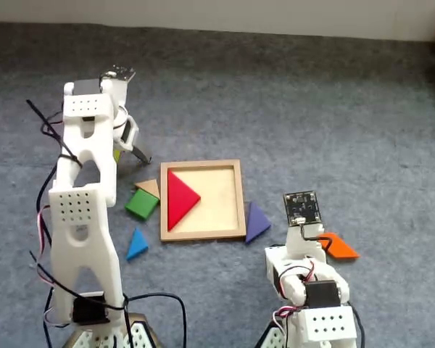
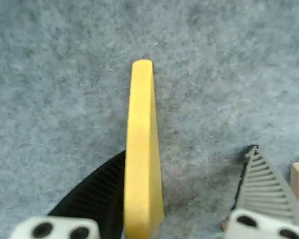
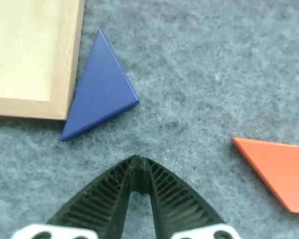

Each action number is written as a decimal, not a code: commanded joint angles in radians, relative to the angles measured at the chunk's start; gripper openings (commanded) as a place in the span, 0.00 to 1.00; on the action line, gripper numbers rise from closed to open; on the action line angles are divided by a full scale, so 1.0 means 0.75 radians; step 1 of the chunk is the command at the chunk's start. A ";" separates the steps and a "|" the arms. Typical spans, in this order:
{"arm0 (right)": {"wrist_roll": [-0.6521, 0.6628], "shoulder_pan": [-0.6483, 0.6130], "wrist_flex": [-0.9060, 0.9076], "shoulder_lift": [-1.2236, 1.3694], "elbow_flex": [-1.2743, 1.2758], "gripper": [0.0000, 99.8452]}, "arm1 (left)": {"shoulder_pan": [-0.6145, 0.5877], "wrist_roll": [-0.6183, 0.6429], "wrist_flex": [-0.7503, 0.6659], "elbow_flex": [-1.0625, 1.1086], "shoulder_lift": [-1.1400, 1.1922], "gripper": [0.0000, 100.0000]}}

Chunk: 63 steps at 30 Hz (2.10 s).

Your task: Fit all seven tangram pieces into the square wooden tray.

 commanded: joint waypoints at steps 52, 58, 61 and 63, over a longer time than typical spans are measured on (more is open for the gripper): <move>-0.004 0.017 -0.013 -0.007 0.099 0.01 | 0.697 -0.389 0.198 0.193 -0.523 0.01; -0.004 0.017 -0.013 -0.007 0.099 0.01 | 0.772 -0.403 0.059 0.253 -0.519 0.01; -0.004 0.017 -0.013 -0.007 0.099 0.01 | 0.805 -0.479 -0.072 0.400 -0.519 0.01; -0.004 0.017 -0.013 -0.007 0.099 0.01 | 0.813 -0.493 -0.158 0.496 -0.521 0.01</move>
